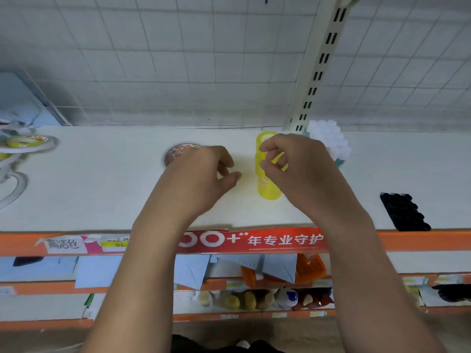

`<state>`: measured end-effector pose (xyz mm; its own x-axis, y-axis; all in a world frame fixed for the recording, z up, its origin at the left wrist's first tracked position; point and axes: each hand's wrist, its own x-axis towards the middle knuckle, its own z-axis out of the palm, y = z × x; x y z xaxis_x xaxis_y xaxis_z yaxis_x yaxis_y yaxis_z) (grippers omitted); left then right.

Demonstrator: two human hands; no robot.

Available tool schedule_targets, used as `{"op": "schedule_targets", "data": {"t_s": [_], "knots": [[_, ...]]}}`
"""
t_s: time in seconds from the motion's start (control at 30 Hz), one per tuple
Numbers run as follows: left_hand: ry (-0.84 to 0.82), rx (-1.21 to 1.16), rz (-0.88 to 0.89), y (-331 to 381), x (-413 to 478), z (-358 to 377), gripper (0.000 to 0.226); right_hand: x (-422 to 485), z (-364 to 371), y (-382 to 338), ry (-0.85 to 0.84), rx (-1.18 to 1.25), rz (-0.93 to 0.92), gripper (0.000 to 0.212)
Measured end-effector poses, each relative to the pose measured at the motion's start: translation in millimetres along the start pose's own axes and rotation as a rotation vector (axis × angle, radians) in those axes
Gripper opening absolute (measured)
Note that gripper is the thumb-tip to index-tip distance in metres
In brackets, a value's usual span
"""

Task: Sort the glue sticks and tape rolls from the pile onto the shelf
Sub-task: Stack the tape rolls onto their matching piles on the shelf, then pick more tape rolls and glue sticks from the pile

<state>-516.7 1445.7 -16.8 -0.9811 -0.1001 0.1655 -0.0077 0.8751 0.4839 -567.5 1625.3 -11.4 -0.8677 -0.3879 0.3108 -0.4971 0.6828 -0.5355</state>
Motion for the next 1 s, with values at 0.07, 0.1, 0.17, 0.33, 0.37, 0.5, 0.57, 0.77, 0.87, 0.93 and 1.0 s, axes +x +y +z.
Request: {"op": "schedule_targets", "data": {"t_s": [0.07,0.1,0.17,0.33,0.37,0.5,0.57,0.77,0.87,0.93,1.0], "knots": [[0.052,-0.041,-0.017,-18.7,-12.1,-18.8,0.014,9.2,15.6,-27.6,-0.001,0.03,-0.076,0.017],[0.069,-0.062,-0.031,-30.3,-18.8,-28.4,0.011,14.4,25.6,-41.7,-0.011,0.041,-0.116,0.016],[0.099,-0.076,-0.073,-53.9,-31.0,-44.5,0.009,23.6,45.0,-67.8,-0.045,0.059,-0.181,0.015],[0.217,0.104,-0.237,-136.2,-71.6,-88.2,0.022,40.7,109.3,-150.3,-0.204,0.061,-0.305,0.02],[0.231,0.133,-0.264,-151.8,-80.2,-97.4,0.023,43.1,121.9,-167.0,-0.226,0.074,-0.331,0.021],[0.265,0.221,-0.351,-212.5,-110.3,-136.6,0.025,51.3,172.1,-233.7,-0.272,0.128,-0.397,0.023],[0.276,0.237,-0.37,-242.3,-121.8,-156.7,0.025,55.2,197.1,-264.8,-0.286,0.142,-0.407,0.023],[0.306,0.261,-0.395,-314.5,-140.7,-202.9,0.023,65.9,258.8,-333.7,-0.315,0.134,-0.415,0.022],[0.322,0.267,-0.375,-341.6,-144.2,-218.4,0.023,70.1,278.8,-355.9,-0.316,0.14,-0.396,0.023],[0.329,0.268,-0.379,-359.3,-145.1,-225.2,0.029,72.7,290.2,-368.0,-0.314,0.134,-0.381,0.022],[0.313,0.285,-0.397,-376.0,-145.2,-228.2,0.044,74.7,299.2,-378.9,-0.32,0.126,-0.368,0.023]]}}
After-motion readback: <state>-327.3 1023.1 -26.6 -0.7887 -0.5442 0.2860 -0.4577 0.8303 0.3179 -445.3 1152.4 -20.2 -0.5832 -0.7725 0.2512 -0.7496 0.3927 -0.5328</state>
